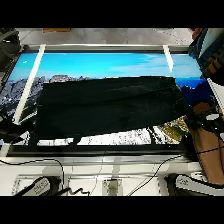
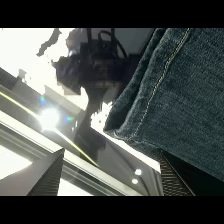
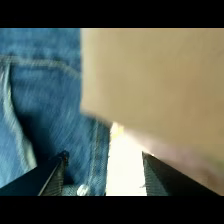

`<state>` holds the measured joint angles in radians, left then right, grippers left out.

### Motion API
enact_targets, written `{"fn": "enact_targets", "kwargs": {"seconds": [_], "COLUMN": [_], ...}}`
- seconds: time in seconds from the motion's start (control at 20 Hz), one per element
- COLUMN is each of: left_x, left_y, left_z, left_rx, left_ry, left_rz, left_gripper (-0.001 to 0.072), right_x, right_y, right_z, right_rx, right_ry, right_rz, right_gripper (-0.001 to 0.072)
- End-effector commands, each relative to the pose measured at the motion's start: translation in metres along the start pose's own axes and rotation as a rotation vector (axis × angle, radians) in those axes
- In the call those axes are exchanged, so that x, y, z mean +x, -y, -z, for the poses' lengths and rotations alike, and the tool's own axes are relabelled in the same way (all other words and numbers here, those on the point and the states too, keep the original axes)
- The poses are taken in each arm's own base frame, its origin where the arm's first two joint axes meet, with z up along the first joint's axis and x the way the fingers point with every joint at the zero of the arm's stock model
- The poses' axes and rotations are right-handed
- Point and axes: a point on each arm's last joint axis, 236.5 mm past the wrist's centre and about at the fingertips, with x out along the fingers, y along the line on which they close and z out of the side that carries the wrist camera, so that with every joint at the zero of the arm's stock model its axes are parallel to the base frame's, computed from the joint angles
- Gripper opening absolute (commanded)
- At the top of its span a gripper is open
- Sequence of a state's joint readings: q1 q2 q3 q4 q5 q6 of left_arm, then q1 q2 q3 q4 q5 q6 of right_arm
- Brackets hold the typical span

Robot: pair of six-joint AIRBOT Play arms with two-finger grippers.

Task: Fold the clothes and pants, and hang the long-sleeved shirts on hangers.

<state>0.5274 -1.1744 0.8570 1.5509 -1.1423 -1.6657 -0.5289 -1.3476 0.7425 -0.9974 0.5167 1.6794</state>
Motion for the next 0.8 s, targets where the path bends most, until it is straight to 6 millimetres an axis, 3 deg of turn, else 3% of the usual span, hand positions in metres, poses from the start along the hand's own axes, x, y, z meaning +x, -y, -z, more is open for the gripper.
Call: {"fn": "enact_targets", "kwargs": {"seconds": [0.0, 0.15, 0.25, 0.35, 0.4, 0.45, 0.5, 0.75], "left_x": [0.001, 0.007, 0.012, 0.015, 0.016, 0.017, 0.018, 0.027], "left_y": [0.0, 0.005, 0.012, 0.015, 0.015, 0.015, 0.015, 0.015], "left_z": [-0.002, 0.002, 0.004, 0.005, 0.006, 0.006, 0.007, 0.015], "left_rx": [0.001, -0.049, -0.072, -0.078, -0.079, -0.079, -0.079, -0.116], "left_ry": [0.007, -0.022, -0.043, -0.054, -0.059, -0.063, -0.069, -0.105], "left_rz": [0.0, 0.018, 0.047, 0.057, 0.057, 0.056, 0.056, 0.055], "left_gripper": [0.0658, 0.0658, 0.0658, 0.0658, 0.0658, 0.0658, 0.0658, 0.0656], "right_x": [0.012, 0.032, 0.035, 0.036, 0.036, 0.036, 0.035, 0.035], "right_y": [0.002, -0.005, -0.02, -0.036, -0.042, -0.047, -0.05, -0.05], "right_z": [-0.007, 0.015, 0.01, 0.009, 0.01, 0.01, 0.01, 0.013], "right_rx": [0.082, 0.088, 0.048, 0.013, -0.003, -0.016, -0.02, -0.025], "right_ry": [0.03, -0.022, 0.034, 0.063, 0.066, 0.067, 0.067, 0.057], "right_rz": [-0.005, -0.007, -0.028, -0.049, -0.058, -0.063, -0.067, -0.066], "right_gripper": [0.0486, 0.046, 0.0327, 0.0316, 0.0247, 0.0093, 0.0038, 0.0038]}}
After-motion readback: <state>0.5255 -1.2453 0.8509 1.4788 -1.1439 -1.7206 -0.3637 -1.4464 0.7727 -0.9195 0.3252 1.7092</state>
